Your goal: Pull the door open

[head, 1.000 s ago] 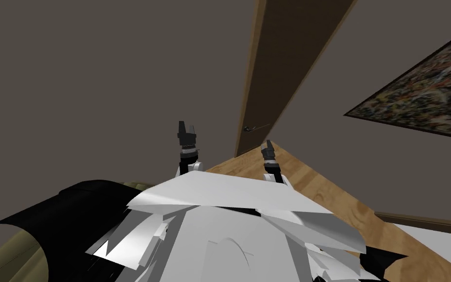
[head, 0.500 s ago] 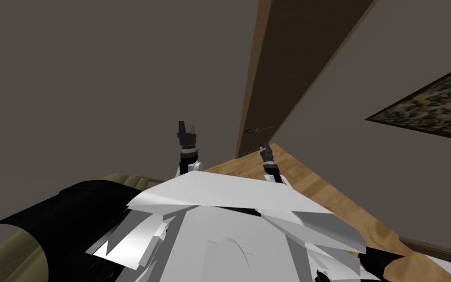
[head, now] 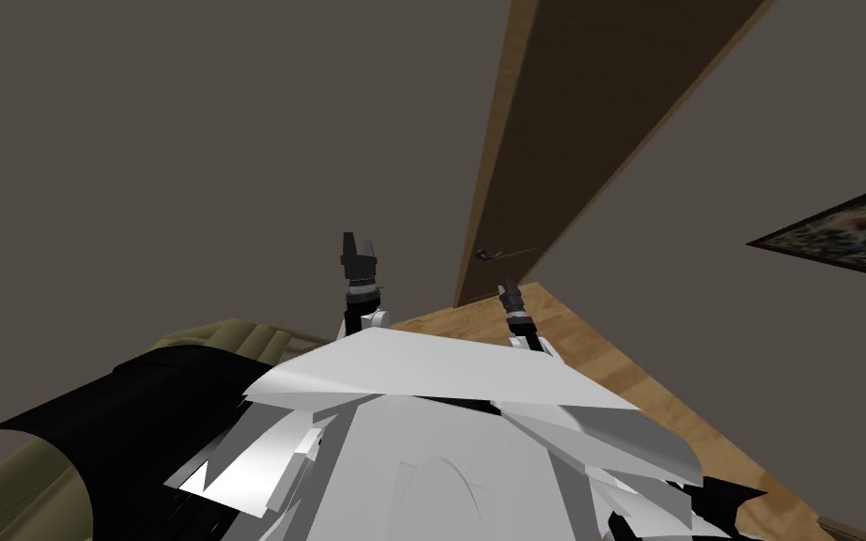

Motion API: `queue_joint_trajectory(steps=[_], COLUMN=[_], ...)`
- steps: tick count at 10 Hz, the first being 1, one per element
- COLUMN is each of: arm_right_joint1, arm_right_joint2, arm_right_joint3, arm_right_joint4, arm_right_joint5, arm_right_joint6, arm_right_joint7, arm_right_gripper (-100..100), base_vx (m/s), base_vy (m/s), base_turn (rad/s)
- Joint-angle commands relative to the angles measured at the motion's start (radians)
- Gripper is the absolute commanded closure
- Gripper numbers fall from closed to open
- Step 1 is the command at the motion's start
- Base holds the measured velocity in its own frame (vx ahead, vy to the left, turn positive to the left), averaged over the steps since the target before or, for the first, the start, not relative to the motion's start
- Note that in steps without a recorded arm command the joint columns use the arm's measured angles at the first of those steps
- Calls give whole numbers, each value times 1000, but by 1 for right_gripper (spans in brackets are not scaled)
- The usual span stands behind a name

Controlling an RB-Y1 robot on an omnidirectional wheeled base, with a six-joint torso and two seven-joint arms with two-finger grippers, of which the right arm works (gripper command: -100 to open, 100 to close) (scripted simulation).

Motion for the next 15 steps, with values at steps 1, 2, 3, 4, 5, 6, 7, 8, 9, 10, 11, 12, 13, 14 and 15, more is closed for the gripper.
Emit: queue_joint_trajectory(steps=[1,2,3,4,5,6,7,8,9,10,11,12,13,14,15], arm_right_joint1=[-18,-27,-36,-45,-54,-54,-62,-70,-79,-86,-93,-100,-107,-113,-119], arm_right_joint2=[-14,-23,-32,-41,-49,-49,-57,-65,-73,-80,-87,-94,-101,-106,-112], arm_right_joint3=[9,15,20,25,30,30,35,40,44,49,53,57,61,64,68], arm_right_joint4=[49,76,104,130,155,155,180,205,229,251,272,293,315,332,349], arm_right_joint5=[-7,-11,-16,-20,-24,-24,-28,-32,-35,-39,-42,-46,-49,-52,-54], arm_right_joint6=[-10,-16,-22,-27,-33,-33,-38,-43,-48,-53,-58,-62,-67,-70,-74], arm_right_joint7=[-10,-17,-23,-29,-35,-35,-40,-46,-52,-56,-61,-66,-71,-75,-79], arm_right_gripper=[-100,-100,-100,-100,-100,-100,-100,-100,-100,-100,-100,-100,-100,-100,-100], base_vx=[58,48,47,67,57,34,32,45,44,42,51,46,38,33,30], base_vy=[-87,-86,-84,-82,-92,-69,-55,-70,-83,-87,-81,-72,-85,-88,-72], base_turn=[165,179,191,156,168,45,85,143,138,147,162,115,129,97,102])
